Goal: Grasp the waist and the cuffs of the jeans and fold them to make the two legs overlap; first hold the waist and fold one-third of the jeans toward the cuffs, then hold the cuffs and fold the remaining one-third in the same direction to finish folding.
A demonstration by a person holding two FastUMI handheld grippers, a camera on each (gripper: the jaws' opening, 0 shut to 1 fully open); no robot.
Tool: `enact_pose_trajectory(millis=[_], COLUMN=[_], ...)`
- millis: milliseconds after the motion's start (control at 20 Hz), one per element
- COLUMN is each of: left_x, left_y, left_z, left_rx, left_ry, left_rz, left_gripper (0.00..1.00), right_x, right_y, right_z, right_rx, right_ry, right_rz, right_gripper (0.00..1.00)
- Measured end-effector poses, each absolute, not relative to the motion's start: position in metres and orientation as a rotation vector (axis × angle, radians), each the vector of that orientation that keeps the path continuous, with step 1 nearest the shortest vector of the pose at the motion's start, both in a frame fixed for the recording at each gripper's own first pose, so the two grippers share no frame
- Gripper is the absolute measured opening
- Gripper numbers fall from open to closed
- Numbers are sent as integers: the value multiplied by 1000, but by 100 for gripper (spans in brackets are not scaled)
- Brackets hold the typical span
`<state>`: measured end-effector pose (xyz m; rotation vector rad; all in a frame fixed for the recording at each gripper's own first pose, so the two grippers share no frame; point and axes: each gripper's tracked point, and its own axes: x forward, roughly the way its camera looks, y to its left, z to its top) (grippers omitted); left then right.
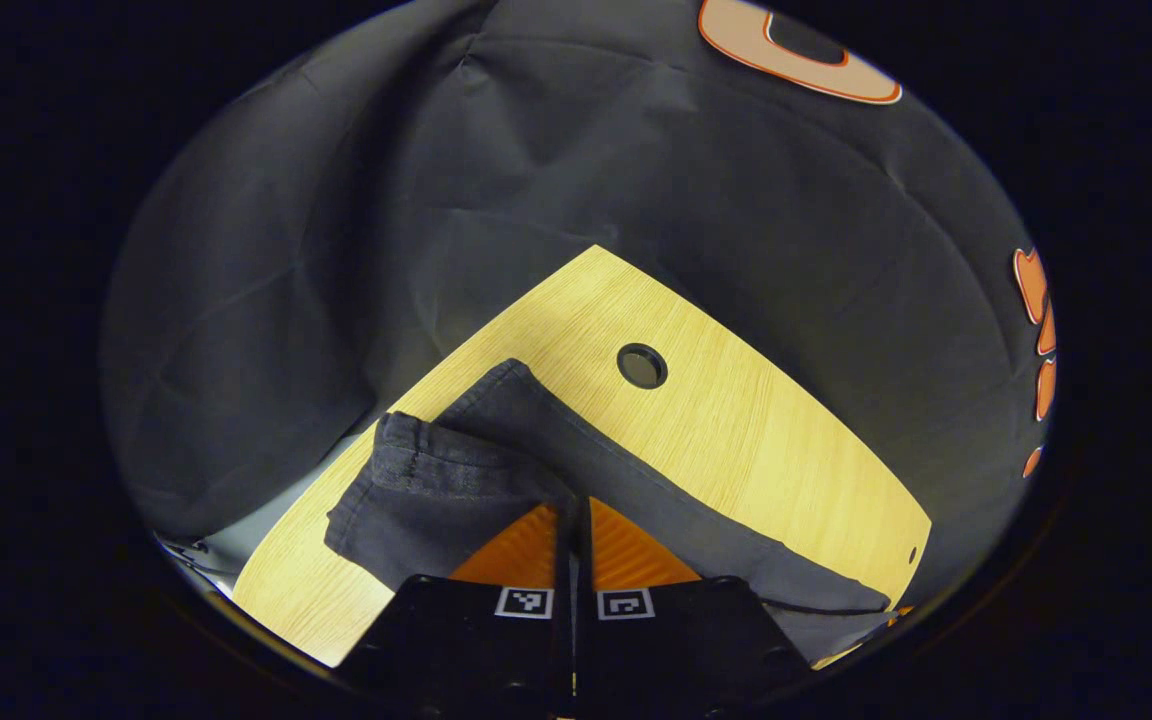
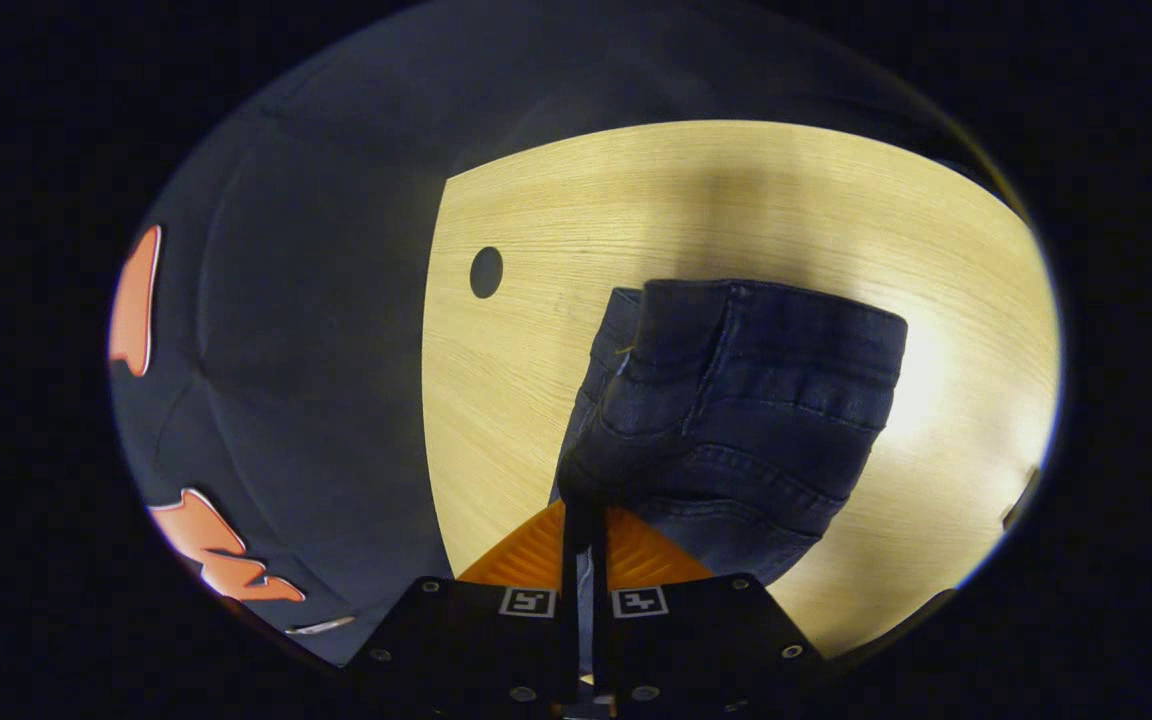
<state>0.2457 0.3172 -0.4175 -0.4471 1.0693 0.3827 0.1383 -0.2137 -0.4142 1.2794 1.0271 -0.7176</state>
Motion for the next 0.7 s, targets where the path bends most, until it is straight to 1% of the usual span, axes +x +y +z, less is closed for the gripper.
enact_pose_trajectory(millis=[50,100,150,200,300,350,400,450,500,550,600,650,700], left_x=[248,251,252,249,255,259,258,257,256,259,259,259,258], left_y=[316,313,312,321,327,323,319,314,311,309,309,307,304], left_z=[-413,-417,-414,-413,-401,-397,-393,-391,-389,-386,-378,-374,-370], left_rx=[-456,-464,-450,-410,-381,-387,-390,-400,-411,-427,-433,-437,-435], left_ry=[1051,1047,1047,1047,1007,988,989,988,983,962,946,929,920], left_rz=[383,376,375,391,397,388,382,374,368,360,355,348,336], left_gripper=[9,11,22,31,56,78,82,87,92,95,100,96,96], right_x=[141,142,142,143,145,147,146,140,130,120,110,103,96], right_y=[-214,-215,-215,-213,-218,-227,-239,-250,-257,-262,-266,-269,-272], right_z=[-415,-415,-416,-414,-404,-395,-383,-376,-372,-372,-375,-379,-380], right_rx=[1280,1271,1262,1261,1251,1230,1210,1188,1164,1136,1109,1097,1094], right_ry=[1028,1019,1012,1005,966,923,881,871,877,897,907,916,918], right_rz=[-721,-712,-702,-686,-656,-661,-669,-691,-706,-714,-720,-726,-731], right_gripper=[10,10,12,13,17,9,24,22,37,49,53,62,66])
